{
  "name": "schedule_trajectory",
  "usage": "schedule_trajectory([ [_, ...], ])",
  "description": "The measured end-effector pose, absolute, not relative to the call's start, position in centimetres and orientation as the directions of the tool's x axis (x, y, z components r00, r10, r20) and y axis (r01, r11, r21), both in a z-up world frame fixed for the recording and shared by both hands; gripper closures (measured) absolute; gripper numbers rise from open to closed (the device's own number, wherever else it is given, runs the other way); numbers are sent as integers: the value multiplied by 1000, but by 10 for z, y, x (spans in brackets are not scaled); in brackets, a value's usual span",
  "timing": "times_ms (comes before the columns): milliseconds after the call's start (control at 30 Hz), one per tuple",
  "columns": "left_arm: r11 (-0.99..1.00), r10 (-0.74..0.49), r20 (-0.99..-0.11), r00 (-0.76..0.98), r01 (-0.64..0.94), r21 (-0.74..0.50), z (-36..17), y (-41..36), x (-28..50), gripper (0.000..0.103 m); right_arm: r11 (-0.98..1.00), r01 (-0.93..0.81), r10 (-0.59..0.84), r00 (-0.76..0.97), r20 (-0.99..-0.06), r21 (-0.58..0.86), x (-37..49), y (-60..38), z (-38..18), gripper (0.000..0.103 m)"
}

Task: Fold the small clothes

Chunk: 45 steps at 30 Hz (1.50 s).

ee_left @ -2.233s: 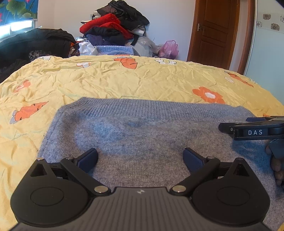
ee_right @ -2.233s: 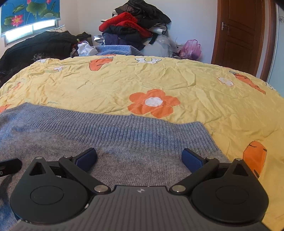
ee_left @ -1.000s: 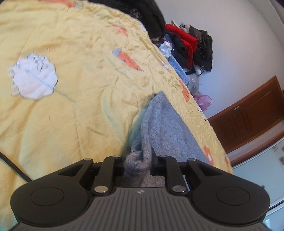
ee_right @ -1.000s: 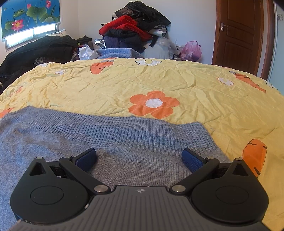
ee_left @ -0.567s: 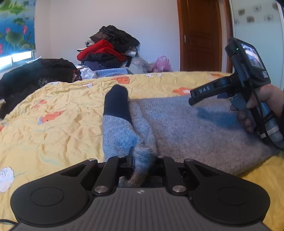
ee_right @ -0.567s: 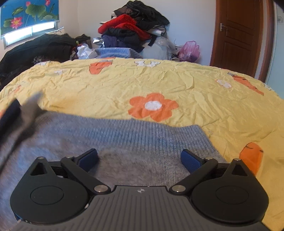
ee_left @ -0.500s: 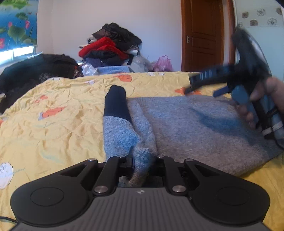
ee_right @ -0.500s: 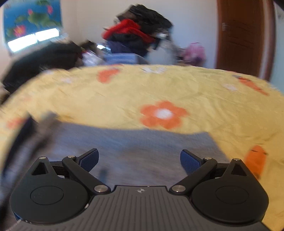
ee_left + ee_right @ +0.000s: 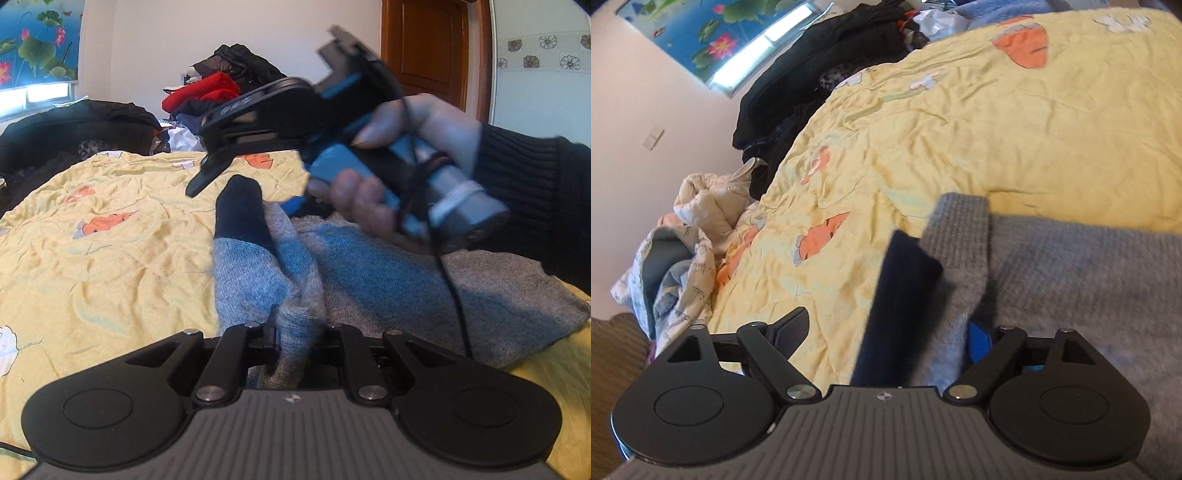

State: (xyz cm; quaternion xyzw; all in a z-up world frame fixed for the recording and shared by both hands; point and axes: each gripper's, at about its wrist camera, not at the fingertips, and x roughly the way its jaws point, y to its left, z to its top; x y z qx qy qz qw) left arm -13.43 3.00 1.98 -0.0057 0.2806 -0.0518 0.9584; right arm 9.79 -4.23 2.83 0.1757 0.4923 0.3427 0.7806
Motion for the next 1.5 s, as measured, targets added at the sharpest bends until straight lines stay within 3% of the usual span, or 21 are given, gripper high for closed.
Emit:
schedule_trajectory([
  [67, 995, -102, -537, 837, 97, -38, 20, 31, -134, 92, 741, -390, 664, 302, -684, 547, 105, -34, 26, 39],
  [100, 995, -99, -536, 838, 96, -34, 20, 31, -134, 92, 759, -397, 640, 309, -704, 516, 108, -32, 23, 60],
  [133, 995, -96, -532, 841, 97, -26, 21, 30, -135, 92, 768, -406, 625, 312, -715, 495, 110, -32, 20, 74],
  [233, 993, -96, -524, 846, 121, 13, 26, 23, -138, 92, 747, -444, 644, 304, -702, 494, 110, -46, 23, 80],
  [433, 970, -230, -476, 849, 238, -45, 59, -6, -135, 92, 717, -534, 668, 345, -659, 447, 97, -96, 62, 82],
  [667, 869, -478, -424, 769, 484, -102, 71, -89, -119, 92, 766, -544, 607, 436, -664, 342, 82, -215, 107, 82],
  [833, 803, -559, -497, 663, 584, -124, 45, -148, -106, 92, 843, -452, 506, 484, -714, 291, 75, -294, 87, 82],
  [967, 790, -526, -571, 630, 611, -55, 17, -180, -99, 92, 875, -361, 472, 488, -734, 323, 75, -324, 46, 82],
  [1000, 787, -525, -567, 635, 616, -39, 15, -183, -101, 91, 872, -335, 485, 490, -725, 357, 77, -331, 38, 77],
  [1033, 780, -533, -558, 636, 625, -32, 18, -182, -103, 88, 870, -300, 493, 498, -714, 392, 77, -336, 31, 61],
  [1100, 736, -583, -542, 605, 675, -39, 24, -177, -111, 78, 867, -250, 495, 527, -691, 431, 77, -345, 27, 39],
  [1133, 713, -609, -531, 590, 700, -41, 30, -169, -116, 69, 862, -236, 497, 559, -663, 448, 74, -352, 30, 37],
  [1167, 702, -623, -514, 590, 711, -34, 35, -160, -123, 64, 851, -220, 506, 590, -630, 477, 71, -361, 34, 37],
  [1233, 719, -613, -470, 636, 695, 4, 45, -135, -137, 35, 810, -181, 531, 629, -567, 558, 67, -379, 43, 37],
  [1267, 735, -601, -444, 664, 678, 18, 49, -123, -145, 31, 792, -177, 544, 638, -545, 584, 64, -385, 46, 37],
  [1433, 825, -508, -412, 756, 565, 20, 61, -81, -139, 29, 772, -232, 595, 590, -545, 592, 54, -380, 49, 39],
  [1500, 847, -471, -441, 764, 532, 17, 59, -76, -128, 29, 772, -230, 601, 568, -562, 593, 56, -372, 44, 47],
])
